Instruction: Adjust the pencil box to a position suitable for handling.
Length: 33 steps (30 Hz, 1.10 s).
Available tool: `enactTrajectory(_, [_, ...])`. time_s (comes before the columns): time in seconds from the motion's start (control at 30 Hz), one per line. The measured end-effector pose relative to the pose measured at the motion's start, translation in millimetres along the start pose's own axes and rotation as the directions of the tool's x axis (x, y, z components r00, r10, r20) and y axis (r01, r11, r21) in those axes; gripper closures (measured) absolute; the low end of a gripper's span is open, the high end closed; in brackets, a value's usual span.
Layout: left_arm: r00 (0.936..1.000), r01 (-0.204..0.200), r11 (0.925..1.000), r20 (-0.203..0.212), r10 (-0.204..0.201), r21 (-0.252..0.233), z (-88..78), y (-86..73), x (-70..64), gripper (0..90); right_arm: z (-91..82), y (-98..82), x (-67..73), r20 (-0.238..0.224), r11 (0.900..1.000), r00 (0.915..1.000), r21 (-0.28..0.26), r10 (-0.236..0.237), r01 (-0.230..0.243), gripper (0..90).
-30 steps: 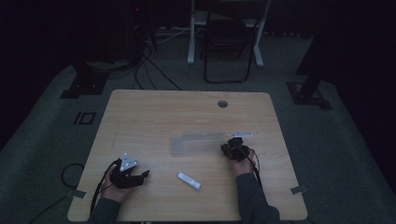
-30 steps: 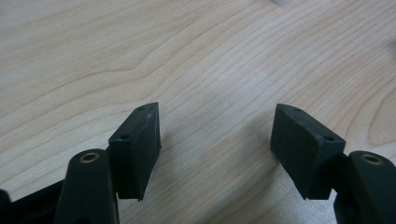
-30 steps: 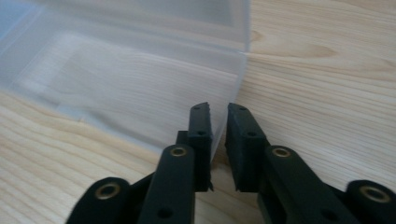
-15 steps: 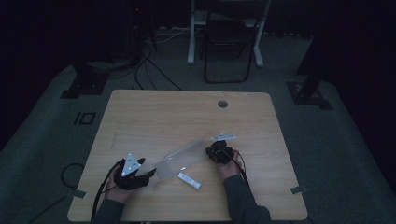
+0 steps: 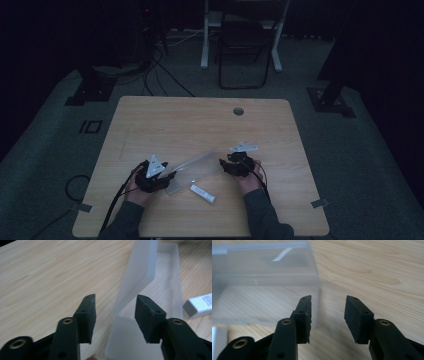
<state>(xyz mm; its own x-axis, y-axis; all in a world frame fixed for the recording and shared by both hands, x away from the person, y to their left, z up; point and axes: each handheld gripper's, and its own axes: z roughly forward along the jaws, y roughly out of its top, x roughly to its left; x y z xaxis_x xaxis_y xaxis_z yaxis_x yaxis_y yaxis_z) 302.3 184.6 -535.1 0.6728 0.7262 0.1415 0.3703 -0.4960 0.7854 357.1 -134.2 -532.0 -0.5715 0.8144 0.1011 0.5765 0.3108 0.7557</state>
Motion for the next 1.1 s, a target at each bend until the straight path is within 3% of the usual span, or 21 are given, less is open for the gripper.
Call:
enactTrajectory(0.07, [0.9997,-0.023,0.9997,0.000,0.023,0.008,5.3,3.4,-2.9,58.1,-4.7,-3.8,-5.0,0.009,1.000,1.0000,0.002,0.004,-0.004,55.0])
enactTrajectory(0.1, [0.9995,-0.031,0.9995,0.000,0.031,0.009,7.1,4.8,-4.1,68.2,-10.4,-10.6,-12.3,0.025,1.000,0.9997,0.011,0.007,-0.007,54.4])
enactTrajectory(0.13, [0.9994,-0.033,0.9994,0.000,0.033,0.005,7.7,5.2,-4.2,68.2,-10.4,-10.6,-12.3,0.025,1.000,0.9997,0.011,0.007,-0.007,54.4])
enactTrajectory(0.17, [0.9997,-0.026,0.9997,-0.003,0.026,0.000,7.5,5.2,-3.8,75.0,-15.3,-17.0,-18.5,0.038,1.000,0.9992,0.016,0.015,-0.015,54.3])
enactTrajectory(0.3, [0.9980,-0.048,0.9988,-0.041,0.048,0.013,4.9,4.9,-3.3,80.5,-23.7,-27.5,-29.3,0.058,0.999,0.9979,0.024,0.031,-0.033,53.8])
enactTrajectory(0.57, [0.9946,-0.011,0.9997,-0.103,0.013,0.024,-2.0,-2.5,8.9,83.8,-35.8,-46.5,-48.6,0.102,0.997,0.9929,0.041,0.062,-0.067,53.3])
enactTrajectory(0.73, [0.9909,-0.006,0.9994,-0.134,0.010,0.033,-8.9,-8.8,16.2,83.6,-40.8,-56.3,-52.8,0.138,0.998,0.9902,0.054,0.022,-0.030,52.2])
enactTrajectory(0.83, [0.9855,0.001,0.9993,-0.170,0.006,0.038,-12.9,-12.6,19.5,83.8,-45.2,-63.6,-56.5,0.161,0.998,0.9870,0.058,0.003,-0.012,51.8])
enactTrajectory(1.0, [0.9754,0.034,0.9989,-0.219,-0.025,0.034,-17.9,-19.1,25.5,83.8,-48.8,-71.5,-60.6,0.176,0.999,0.9844,0.043,0.003,-0.010,51.3])
enactTrajectory(1.1, [0.9746,0.048,0.9984,-0.220,-0.040,0.029,-19.8,-21.5,26.7,83.4,-50.6,-74.6,-62.8,0.188,1.000,0.9822,0.028,0.002,-0.008,50.7])
